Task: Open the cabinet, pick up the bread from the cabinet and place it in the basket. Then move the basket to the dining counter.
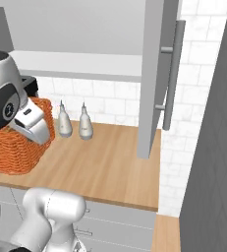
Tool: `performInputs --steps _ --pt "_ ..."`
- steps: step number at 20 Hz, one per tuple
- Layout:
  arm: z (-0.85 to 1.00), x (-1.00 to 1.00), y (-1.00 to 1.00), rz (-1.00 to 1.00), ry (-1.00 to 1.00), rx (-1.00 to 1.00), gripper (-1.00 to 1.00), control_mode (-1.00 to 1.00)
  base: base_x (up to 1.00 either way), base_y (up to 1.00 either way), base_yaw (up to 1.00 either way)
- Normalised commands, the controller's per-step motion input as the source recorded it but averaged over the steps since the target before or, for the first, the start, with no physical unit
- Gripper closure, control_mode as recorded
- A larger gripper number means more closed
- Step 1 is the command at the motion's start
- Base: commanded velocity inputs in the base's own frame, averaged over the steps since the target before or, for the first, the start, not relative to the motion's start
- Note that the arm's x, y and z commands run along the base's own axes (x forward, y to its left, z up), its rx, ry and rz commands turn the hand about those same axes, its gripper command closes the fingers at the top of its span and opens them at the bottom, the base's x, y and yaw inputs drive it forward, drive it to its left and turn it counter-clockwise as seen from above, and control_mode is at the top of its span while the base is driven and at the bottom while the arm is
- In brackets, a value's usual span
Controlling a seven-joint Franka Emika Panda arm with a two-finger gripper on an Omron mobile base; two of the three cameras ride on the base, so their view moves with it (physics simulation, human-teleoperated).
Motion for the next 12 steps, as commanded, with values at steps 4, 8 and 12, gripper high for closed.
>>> performInputs --steps 4,8,12 --pt "0.06 -0.13 -0.33 -0.09 -0.02 0.0 1.0 -1.0 0.0 0.0 0.0" --pt "0.13 -0.23 -0.58 -0.14 -0.12 0.0 1.0 -1.0 0.0 0.0 0.0" --pt "0.1 -0.32 -0.74 -0.09 -0.18 0.0 1.0 -1.0 0.0 0.0 0.0"
